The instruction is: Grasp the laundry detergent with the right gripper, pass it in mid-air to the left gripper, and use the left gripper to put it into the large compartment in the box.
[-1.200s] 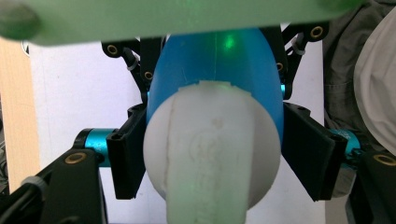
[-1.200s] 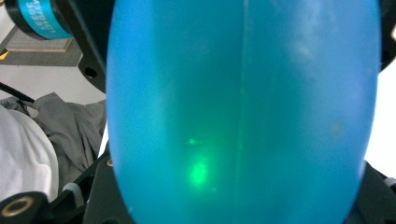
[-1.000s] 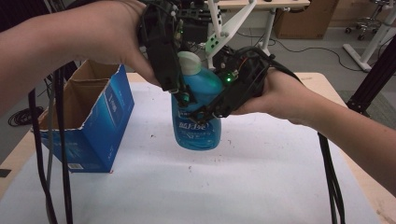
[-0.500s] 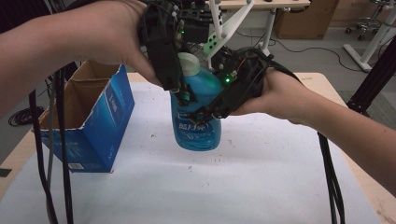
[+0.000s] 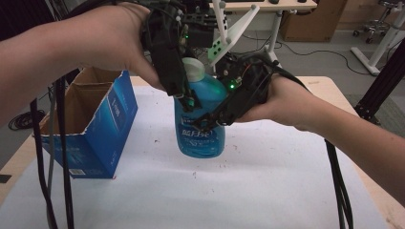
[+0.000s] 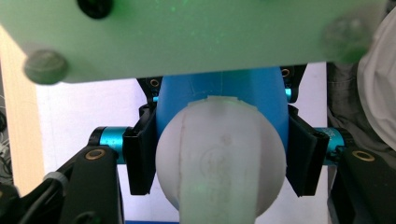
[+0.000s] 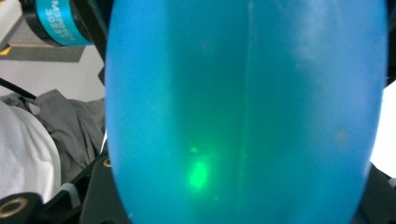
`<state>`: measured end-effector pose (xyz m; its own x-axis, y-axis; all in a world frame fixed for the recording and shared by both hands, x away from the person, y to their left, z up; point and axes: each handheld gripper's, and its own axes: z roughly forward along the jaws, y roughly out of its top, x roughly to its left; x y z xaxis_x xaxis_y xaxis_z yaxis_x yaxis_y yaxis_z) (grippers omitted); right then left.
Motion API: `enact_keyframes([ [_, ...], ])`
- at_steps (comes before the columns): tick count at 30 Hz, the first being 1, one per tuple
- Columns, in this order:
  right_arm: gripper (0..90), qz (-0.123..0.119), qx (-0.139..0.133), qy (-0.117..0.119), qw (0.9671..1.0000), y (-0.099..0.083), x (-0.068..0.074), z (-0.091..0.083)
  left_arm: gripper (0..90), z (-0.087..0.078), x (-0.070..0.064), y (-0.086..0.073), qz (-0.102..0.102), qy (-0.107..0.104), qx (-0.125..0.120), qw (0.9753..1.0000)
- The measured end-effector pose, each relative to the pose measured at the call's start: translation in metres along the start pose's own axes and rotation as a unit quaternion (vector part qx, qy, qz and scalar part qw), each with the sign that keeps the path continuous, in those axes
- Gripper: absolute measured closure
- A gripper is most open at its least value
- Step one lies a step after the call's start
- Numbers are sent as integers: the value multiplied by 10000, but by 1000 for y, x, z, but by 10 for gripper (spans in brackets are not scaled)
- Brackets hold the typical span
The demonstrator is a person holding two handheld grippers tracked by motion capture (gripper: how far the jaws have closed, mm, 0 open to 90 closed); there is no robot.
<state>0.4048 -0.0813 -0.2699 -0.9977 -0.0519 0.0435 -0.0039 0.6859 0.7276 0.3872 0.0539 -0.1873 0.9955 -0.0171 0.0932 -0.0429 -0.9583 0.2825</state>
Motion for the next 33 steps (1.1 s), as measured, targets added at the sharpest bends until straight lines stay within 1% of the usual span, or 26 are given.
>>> enact_keyframes([
  [1,331,74,-82,29,9999,-1,0,1,382,1,0,0,-26,-9,10,10000],
  [2,331,74,-82,29,9999,-1,0,1,382,2,1,-1,-23,-33,20,10000],
  [3,307,104,-82,50,9999,-3,-1,2,382,3,1,-2,-13,-57,64,10000],
  [4,307,104,-82,50,9999,-3,-1,2,382,4,1,-3,-42,-75,62,9999],
  [5,227,109,-54,64,9999,-5,0,3,382,5,2,-5,-70,-97,87,9999],
  [6,227,109,-54,64,9999,-5,0,3,382,5,2,-5,-70,-97,87,9999],
  [7,216,151,-47,37,9999,-7,-1,4,382,5,2,-6,-101,-103,96,9998],
  [8,215,183,-12,59,9998,-8,-1,4,382,5,2,-6,-117,-102,104,9998],
  [10,213,193,6,-18,9998,-10,0,2,382,2,1,-8,-158,-73,83,9998],
  [12,155,238,26,-68,9997,-12,0,0,382,0,1,-10,-198,-45,47,9998],
  [13,128,282,84,-164,9994,-14,0,-1,382,-2,1,-11,-220,-42,28,9997],
  [15,127,451,178,-192,9986,-18,-2,-4,382,-5,1,-15,-340,-33,-20,9994],
  [16,127,474,179,-278,9983,-21,-2,-6,382,-7,1,-17,-378,-27,-45,9993],
  [17,127,516,206,-303,9980,-24,-2,-8,382,-9,1,-19,-417,-22,-70,9991],
  [19,127,580,275,-348,9973,-31,-3,-12,382,-12,1,-23,-563,0,-134,9983],
  [20,127,656,343,-399,9965,-35,-3,-13,382,-14,1,-26,-638,3,-129,9979],
  [21,127,701,514,-533,9948,-42,-3,-17,382,-18,2,-31,-757,26,-159,9970],
  [22,127,701,514,-533,9948,-42,-3,-17,382,-18,2,-31,-757,26,-159,9970],
  [24,128,793,675,-687,9922,-49,-3,-20,382,-22,3,-36,-880,61,-171,9960],
  [26,127,847,823,-774,9900,-57,-2,-24,382,-27,3,-42,-1044,102,-158,9944],
  [27,128,849,1031,-935,9866,-63,-1,-28,382,-30,4,-45,-1095,139,-157,9938],
  [28,128,849,1031,-935,9866,-63,-1,-28,382,-33,5,-48,-1188,175,-160,9926],
  [29,128,849,1031,-935,9866,-63,-1,-28,382,-33,5,-48,-1188,175,-160,9926],
  [30,127,984,1332,-1092,9801,-72,1,-34,382,-41,6,-57,-1445,269,-170,9890],
  [31,127,970,1407,-1132,9788,-75,1,-36,382,-44,6,-61,-1579,324,-210,9867],
  [33,127,1053,1559,-1235,9744,-83,1,-40,382,-52,7,-69,-1776,395,-237,9830],
])
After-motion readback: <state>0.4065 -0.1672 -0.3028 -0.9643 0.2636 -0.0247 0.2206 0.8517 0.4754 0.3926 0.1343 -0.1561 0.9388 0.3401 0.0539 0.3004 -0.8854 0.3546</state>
